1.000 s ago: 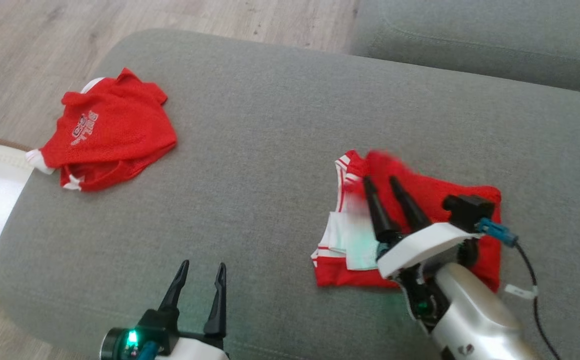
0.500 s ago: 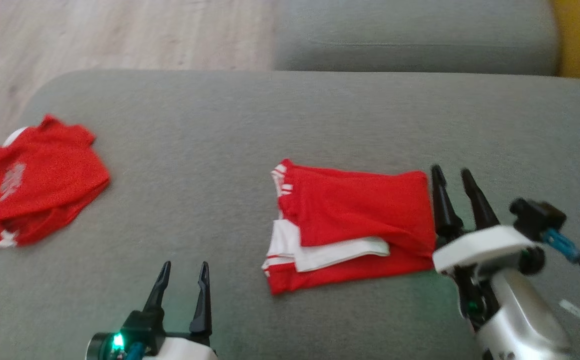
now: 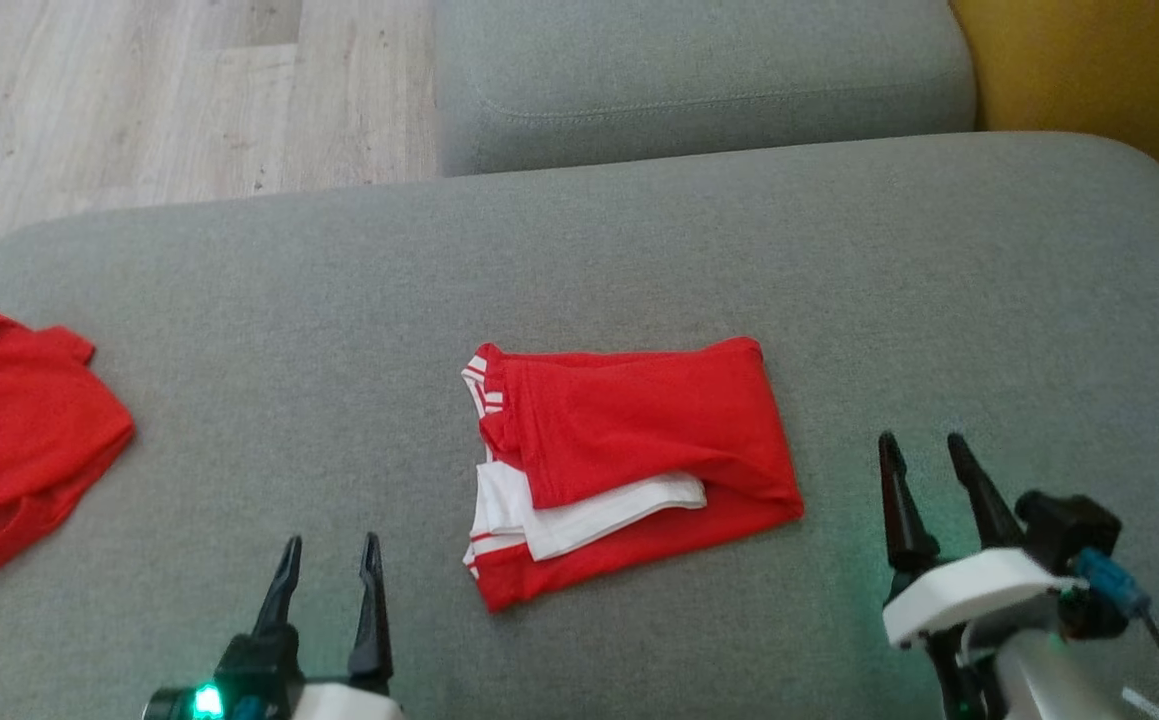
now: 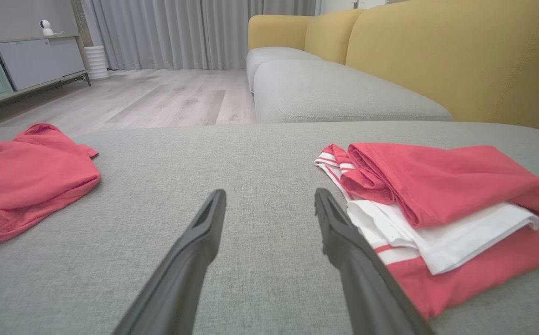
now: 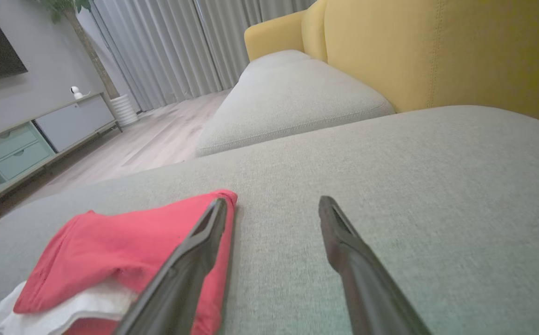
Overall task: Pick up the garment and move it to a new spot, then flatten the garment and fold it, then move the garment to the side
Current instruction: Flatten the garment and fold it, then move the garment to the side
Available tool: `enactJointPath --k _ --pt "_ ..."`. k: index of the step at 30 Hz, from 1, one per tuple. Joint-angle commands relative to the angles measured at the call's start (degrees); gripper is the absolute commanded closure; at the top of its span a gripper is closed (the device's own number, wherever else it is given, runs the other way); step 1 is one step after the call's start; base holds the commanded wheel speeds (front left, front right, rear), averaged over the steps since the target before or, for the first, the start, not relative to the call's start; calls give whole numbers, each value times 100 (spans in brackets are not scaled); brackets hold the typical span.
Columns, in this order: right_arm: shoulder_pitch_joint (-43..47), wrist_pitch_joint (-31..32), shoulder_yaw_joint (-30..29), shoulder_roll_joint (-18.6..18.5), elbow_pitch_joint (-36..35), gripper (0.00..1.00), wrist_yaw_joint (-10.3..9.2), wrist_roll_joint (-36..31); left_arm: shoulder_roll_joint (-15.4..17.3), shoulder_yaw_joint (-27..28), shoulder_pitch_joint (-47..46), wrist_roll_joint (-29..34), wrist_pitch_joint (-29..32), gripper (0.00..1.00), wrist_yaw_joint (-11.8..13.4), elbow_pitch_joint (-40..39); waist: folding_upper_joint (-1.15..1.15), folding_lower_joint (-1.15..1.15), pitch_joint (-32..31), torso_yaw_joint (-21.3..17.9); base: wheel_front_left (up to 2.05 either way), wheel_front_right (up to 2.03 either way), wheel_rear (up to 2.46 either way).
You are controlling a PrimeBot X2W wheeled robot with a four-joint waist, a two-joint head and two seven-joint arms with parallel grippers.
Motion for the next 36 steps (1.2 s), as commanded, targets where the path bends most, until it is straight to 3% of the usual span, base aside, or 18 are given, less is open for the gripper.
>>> enactJointPath --k 1,17,24,29,34,35,36 --pt "-94 -37 131 51 -142 0 -4 -55 -3 247 -39 33 -30 0 71 -171 0 0 -19 13 0 0 0" --pt "-188 -37 175 80 43 0 -4 -202 -3 -51 -50 43 -30 0 69 -213 0 0 133 335 0 0 0" --pt "-899 -37 293 63 837 0 -4 -434 -3 -301 -202 -42 -30 0 -42 -337 0 0 505 866 0 0 0" --pt "-1281 -37 -96 47 1609 0 -4 -718 -3 -337 -206 -4 -30 0 -78 -286 0 0 622 1196 0 0 0" --pt "-1409 -37 -520 55 2176 0 -4 -1023 -3 -338 -184 1 -30 0 -105 -296 0 0 643 1284 0 0 0" --pt "-1422 -37 -594 58 2310 3 -4 -1078 -3 -342 -175 -7 -30 0 -109 -301 0 0 644 1278 0 0 0" --pt "-1438 -37 -615 62 2431 40 -4 -1132 -3 -347 -166 -21 -30 0 -114 -309 0 0 644 1255 0 0 0"
